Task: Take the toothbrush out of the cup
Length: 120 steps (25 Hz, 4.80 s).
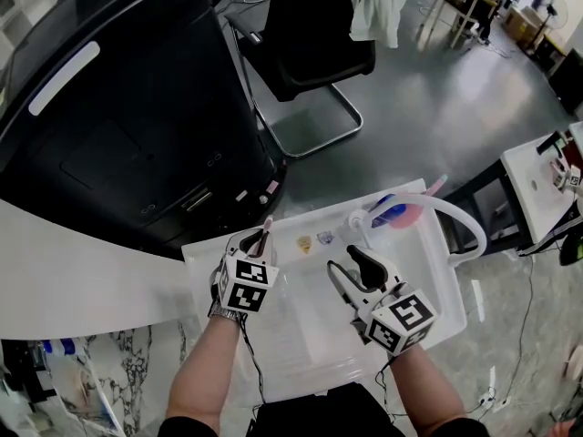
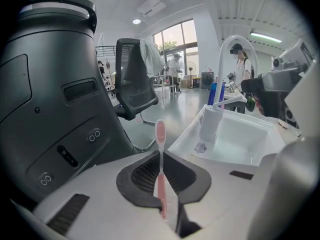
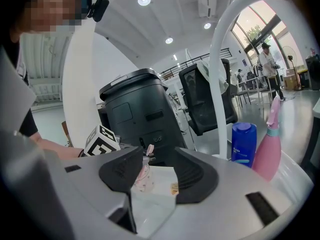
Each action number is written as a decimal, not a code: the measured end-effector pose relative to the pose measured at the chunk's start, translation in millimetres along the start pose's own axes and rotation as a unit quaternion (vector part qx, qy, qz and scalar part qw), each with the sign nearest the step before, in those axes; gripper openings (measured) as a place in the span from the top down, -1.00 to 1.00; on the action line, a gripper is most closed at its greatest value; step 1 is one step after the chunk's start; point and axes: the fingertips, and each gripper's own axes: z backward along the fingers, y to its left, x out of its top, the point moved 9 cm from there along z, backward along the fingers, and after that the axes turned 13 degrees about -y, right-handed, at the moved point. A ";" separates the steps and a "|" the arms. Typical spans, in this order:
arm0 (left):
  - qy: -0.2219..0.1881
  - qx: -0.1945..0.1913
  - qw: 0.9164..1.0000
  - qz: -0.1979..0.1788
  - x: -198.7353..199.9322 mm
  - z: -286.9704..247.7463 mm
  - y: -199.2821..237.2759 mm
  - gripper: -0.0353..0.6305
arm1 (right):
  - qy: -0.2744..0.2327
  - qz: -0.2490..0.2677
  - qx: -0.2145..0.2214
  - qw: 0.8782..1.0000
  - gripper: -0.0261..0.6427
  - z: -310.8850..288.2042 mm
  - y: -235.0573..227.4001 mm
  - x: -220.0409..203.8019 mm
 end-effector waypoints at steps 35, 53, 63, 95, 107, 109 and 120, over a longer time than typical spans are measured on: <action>-0.236 0.108 0.964 0.048 102.7 196.1 -42.5 0.79 | -0.070 0.044 0.083 0.993 0.30 72.7 58.3 67.0; -0.256 0.184 0.947 0.058 76.2 344.0 -159.5 0.79 | -0.086 0.059 0.175 0.979 0.30 162.9 107.1 82.1; -0.250 0.209 0.943 0.067 46.6 406.0 -186.1 0.79 | -0.072 0.043 0.202 0.976 0.30 184.2 150.5 59.1; -0.276 -0.019 0.958 0.077 -72.0 557.7 -199.2 0.79 | -0.109 0.056 -0.003 0.992 0.87 331.9 356.0 -22.5; -0.288 -0.049 0.953 0.080 -66.9 560.7 -232.3 0.79 | -0.093 0.068 -0.022 0.993 0.87 371.2 353.1 -24.7; -0.288 -0.051 0.953 0.077 -65.8 560.9 -235.7 0.79 | -0.094 0.065 -0.025 0.993 0.87 375.5 352.0 -26.1; -0.286 -0.052 0.954 0.078 -68.3 567.6 -241.1 0.79 | -0.097 0.064 -0.027 0.993 0.87 387.7 356.7 -24.8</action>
